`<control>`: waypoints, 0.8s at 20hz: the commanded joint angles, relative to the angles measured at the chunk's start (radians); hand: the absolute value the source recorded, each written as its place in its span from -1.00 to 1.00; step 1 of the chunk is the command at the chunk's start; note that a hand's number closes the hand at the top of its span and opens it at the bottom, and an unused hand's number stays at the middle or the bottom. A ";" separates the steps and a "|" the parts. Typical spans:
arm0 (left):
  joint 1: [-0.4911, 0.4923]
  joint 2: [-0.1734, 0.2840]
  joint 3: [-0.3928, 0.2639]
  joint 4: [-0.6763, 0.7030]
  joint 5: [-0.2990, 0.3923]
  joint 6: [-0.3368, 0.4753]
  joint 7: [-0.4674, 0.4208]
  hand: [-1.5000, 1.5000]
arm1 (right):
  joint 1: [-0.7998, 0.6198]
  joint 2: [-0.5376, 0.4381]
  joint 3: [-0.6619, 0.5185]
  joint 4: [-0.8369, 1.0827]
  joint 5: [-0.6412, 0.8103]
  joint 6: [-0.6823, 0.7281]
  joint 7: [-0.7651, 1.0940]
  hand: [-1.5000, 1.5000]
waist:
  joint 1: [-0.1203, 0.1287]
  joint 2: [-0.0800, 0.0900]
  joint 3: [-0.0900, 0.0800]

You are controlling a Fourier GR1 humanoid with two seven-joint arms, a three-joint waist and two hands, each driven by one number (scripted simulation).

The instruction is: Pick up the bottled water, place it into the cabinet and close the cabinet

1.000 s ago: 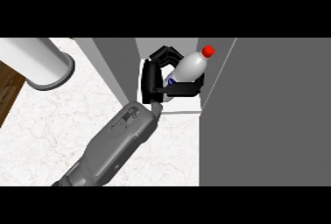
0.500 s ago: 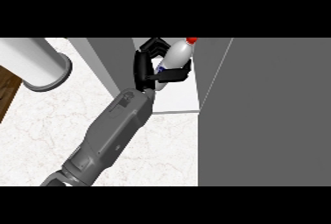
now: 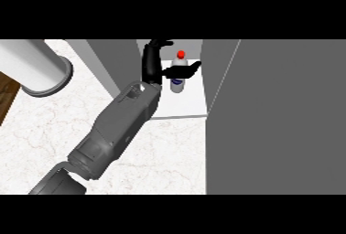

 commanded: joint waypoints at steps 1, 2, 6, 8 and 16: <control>-0.082 -0.003 0.019 0.122 -0.017 0.010 -0.002 -1.00 | -0.012 -0.008 -0.023 -0.034 -0.064 0.005 0.011 -1.00 | -0.016 0.006 0.000; -0.102 -0.002 0.020 0.126 -0.028 0.001 0.018 -1.00 | 0.006 -0.003 -0.021 -0.069 -0.084 -0.005 0.035 -1.00 | -0.001 0.000 0.000; -0.044 0.012 0.070 0.140 0.000 -0.061 -0.057 -1.00 | -0.013 0.002 -0.024 -0.072 -0.063 -0.018 0.045 -1.00 | 0.008 0.000 -0.001; -0.100 -0.003 0.068 0.128 0.004 -0.058 -0.018 -1.00 | -0.013 -0.003 -0.037 -0.066 -0.076 -0.007 0.038 -1.00 | 0.004 -0.003 0.000; -0.058 -0.003 0.129 0.034 0.066 -0.222 -0.127 -1.00 | 0.016 0.014 -0.030 -0.079 -0.049 0.011 0.032 -1.00 | 0.014 -0.008 -0.001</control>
